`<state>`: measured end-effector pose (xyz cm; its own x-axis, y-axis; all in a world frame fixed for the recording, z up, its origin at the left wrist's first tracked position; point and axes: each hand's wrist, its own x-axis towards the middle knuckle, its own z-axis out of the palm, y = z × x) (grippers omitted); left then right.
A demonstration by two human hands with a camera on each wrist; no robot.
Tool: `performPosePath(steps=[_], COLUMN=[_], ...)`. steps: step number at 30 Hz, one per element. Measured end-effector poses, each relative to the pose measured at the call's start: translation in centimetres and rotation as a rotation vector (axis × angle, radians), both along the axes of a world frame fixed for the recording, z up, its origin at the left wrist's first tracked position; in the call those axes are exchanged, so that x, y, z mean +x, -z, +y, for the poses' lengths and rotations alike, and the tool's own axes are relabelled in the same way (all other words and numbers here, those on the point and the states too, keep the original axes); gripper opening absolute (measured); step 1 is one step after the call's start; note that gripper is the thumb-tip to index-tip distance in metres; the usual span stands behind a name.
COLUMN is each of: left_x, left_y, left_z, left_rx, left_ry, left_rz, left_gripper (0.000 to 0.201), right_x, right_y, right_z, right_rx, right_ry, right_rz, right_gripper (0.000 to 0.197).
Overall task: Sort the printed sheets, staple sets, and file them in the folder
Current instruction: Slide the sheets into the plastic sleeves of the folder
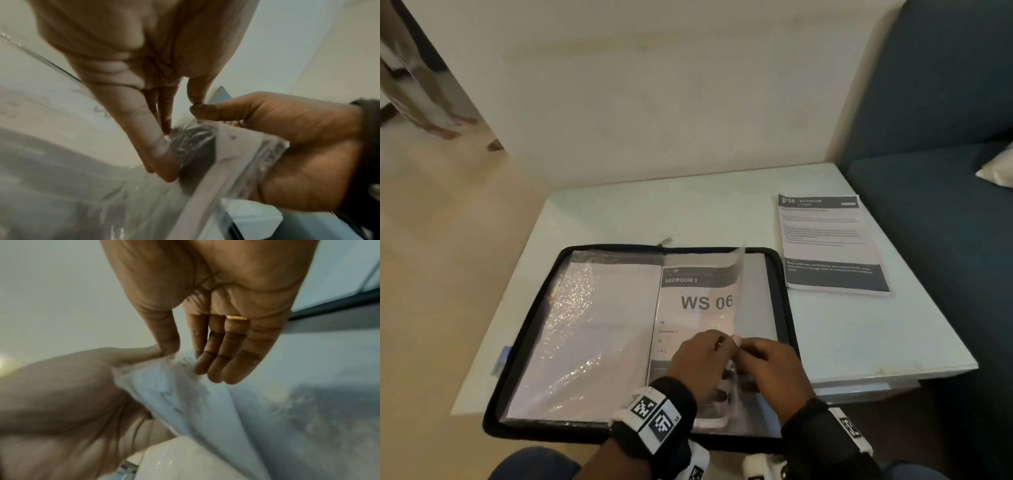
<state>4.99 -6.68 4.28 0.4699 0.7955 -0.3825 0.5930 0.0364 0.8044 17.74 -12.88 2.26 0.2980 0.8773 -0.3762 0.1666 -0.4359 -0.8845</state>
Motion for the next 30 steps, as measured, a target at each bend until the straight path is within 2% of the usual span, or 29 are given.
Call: performPosePath(steps=[2, 6, 12, 19, 23, 25, 27, 30], left_x=[-0.6, -2.5, -3.8, -6.2, -11.9, -14.7, -17.0, -19.4], left_y=[-0.2, -0.7, -1.7, -3.1, -5.0, -5.8, -6.0, -5.0], left_z=[1.3, 3.2, 2.9, 2.9, 5.2, 6.3, 6.9, 7.6], left_rx=[0.09, 0.225, 0.073, 0.149, 0.128, 0.031, -0.033, -0.01], left_ry=[-0.013, -0.024, -0.108, -0.096, -0.181, -0.276, -0.344, -0.359], left_rz=[0.109, 0.241, 0.188, 0.223, 0.252, 0.184, 0.144, 0.26], left_gripper=[0.024, 0.016, 0.02, 0.022, 0.029, 0.02, 0.025, 0.03], right_x=[-0.8, -1.5, -2.4, -2.7, -4.3, -5.1, -5.7, -6.8], right_y=[-0.4, 0.0, 0.7, 0.8, 1.1, 0.7, 0.9, 1.3], right_z=[0.2, 0.8, 1.1, 1.4, 1.7, 1.7, 1.8, 2.2], right_rx=[0.062, 0.097, 0.056, 0.071, 0.093, 0.088, 0.094, 0.095], right_ry=[-0.042, -0.104, -0.085, -0.181, -0.357, -0.465, -0.548, -0.668], right_rz=[0.113, 0.166, 0.093, 0.159, 0.08, 0.067, 0.05, -0.017], right_gripper=[0.019, 0.022, 0.043, 0.045, 0.054, 0.056, 0.064, 0.075])
